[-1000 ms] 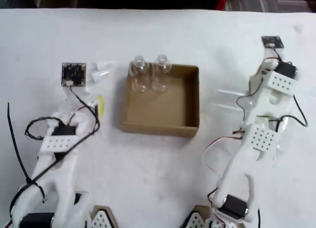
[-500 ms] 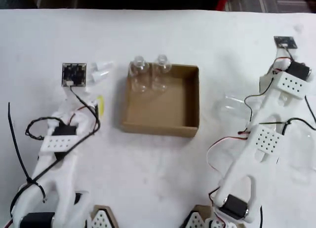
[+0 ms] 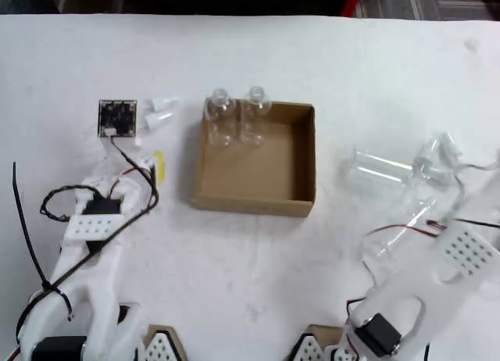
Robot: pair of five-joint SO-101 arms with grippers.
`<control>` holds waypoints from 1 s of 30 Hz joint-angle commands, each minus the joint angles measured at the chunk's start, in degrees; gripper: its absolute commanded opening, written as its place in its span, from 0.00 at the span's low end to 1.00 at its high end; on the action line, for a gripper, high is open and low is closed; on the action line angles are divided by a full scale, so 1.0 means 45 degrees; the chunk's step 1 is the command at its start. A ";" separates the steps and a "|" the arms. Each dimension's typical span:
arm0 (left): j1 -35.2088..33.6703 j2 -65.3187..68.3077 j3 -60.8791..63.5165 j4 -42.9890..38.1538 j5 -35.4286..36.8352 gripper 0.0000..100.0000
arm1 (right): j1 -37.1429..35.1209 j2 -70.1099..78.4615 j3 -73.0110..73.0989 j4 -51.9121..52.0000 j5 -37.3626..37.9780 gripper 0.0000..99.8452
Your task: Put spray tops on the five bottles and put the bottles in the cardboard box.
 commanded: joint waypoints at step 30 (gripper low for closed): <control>0.0049 -0.0029 -0.0020 -0.0313 0.0117 0.17 | 0.0518 0.1260 0.1074 -0.0225 0.1368 0.24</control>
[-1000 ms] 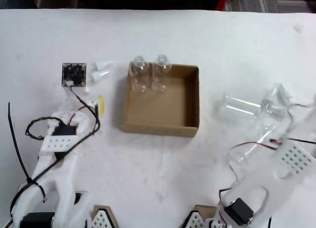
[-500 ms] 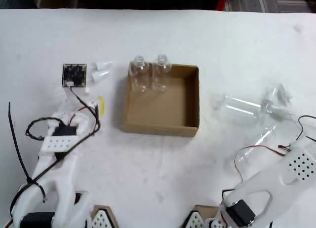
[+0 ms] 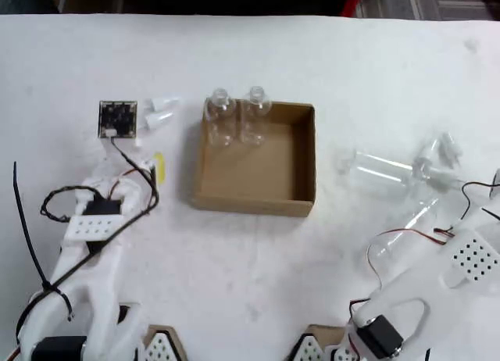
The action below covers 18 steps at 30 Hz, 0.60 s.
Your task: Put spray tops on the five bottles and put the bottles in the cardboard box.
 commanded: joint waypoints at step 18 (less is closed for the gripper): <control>0.0049 -0.0029 -0.0117 -0.0313 0.0117 0.17 | -0.0283 0.0361 -0.1328 -0.0733 0.0156 0.12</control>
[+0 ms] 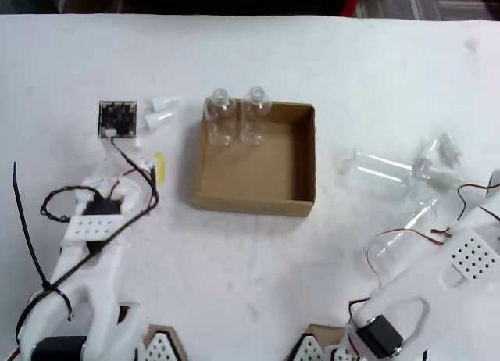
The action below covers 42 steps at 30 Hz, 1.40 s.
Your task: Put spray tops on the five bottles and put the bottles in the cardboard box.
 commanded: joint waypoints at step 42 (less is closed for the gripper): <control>0.0049 -0.0107 -0.0098 -0.0313 0.0117 0.17 | -0.0205 -0.4015 -0.2579 0.1495 0.0078 0.02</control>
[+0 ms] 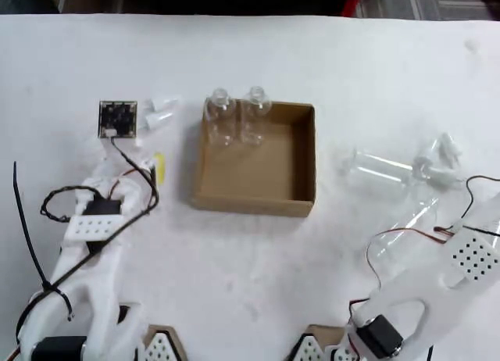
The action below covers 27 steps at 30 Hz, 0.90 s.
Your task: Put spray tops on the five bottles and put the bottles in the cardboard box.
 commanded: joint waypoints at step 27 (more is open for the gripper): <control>-0.0811 -0.7023 -0.1348 0.6505 0.0156 0.17 | -0.6867 -1.8823 1.1995 -0.0127 -0.3360 0.02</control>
